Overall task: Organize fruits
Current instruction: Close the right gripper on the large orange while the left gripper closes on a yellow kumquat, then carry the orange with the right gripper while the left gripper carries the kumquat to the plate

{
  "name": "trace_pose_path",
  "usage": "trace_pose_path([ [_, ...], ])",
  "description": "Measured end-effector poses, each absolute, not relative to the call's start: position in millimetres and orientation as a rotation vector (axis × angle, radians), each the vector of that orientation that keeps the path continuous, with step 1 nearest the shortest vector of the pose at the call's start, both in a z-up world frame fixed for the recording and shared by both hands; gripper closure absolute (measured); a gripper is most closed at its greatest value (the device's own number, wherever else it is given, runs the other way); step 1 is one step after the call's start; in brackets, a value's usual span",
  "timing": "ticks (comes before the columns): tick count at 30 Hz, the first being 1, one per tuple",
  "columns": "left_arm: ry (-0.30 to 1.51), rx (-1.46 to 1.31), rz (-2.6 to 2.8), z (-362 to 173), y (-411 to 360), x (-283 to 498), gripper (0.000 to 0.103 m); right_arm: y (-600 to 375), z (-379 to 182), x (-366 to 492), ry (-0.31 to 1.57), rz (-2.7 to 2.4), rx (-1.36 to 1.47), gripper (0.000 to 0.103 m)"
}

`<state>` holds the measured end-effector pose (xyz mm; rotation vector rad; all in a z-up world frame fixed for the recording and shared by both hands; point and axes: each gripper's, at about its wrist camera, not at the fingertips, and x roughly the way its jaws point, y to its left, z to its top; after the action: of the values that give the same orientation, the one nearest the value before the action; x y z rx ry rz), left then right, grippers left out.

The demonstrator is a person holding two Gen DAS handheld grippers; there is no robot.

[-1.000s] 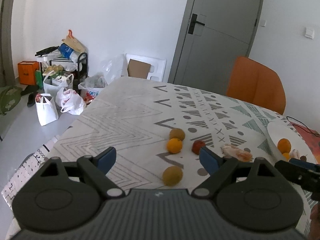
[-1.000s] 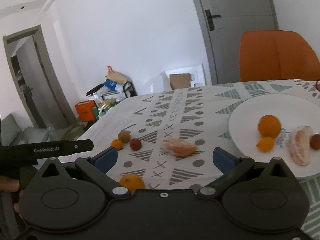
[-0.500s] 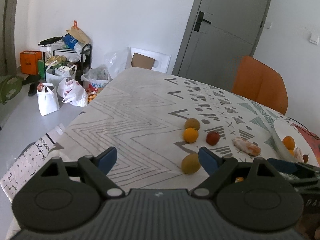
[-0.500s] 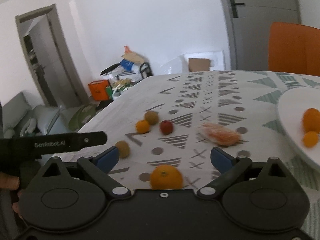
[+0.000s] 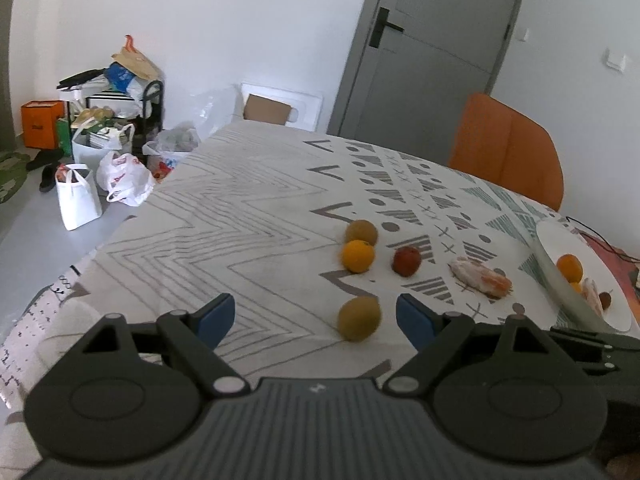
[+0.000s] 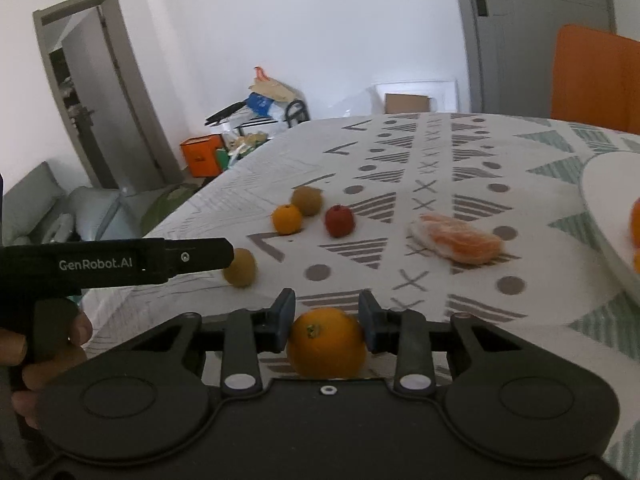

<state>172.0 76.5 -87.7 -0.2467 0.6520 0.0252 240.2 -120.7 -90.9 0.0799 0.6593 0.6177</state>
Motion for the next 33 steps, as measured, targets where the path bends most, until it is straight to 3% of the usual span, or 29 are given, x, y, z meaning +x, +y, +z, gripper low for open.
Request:
trace_pose_path([
  [5,0.682,-0.237,0.017,-95.5,66.8,183.6,0.026,-136.5,-86.5,241.4,0.642,0.580,0.093,0.070],
  [8,0.677,-0.211,0.031,-96.9,59.6,187.0,0.044,-147.8,-84.3,243.0,0.635,0.553,0.104,0.070],
  [10,0.668,-0.192,0.047,-96.2,56.0,186.5,0.063,-155.0,-84.0,243.3,0.635,0.536,0.115,0.070],
  [11,0.667,-0.191,0.036,-95.7,55.4,186.5,0.080,-158.3,-84.0,243.9,0.636,0.529,0.121,0.070],
  [33,0.609,-0.165,-0.008,-67.3,23.8,178.2,0.080,-206.8,-74.0,238.3,0.580,0.481,0.198,0.070],
])
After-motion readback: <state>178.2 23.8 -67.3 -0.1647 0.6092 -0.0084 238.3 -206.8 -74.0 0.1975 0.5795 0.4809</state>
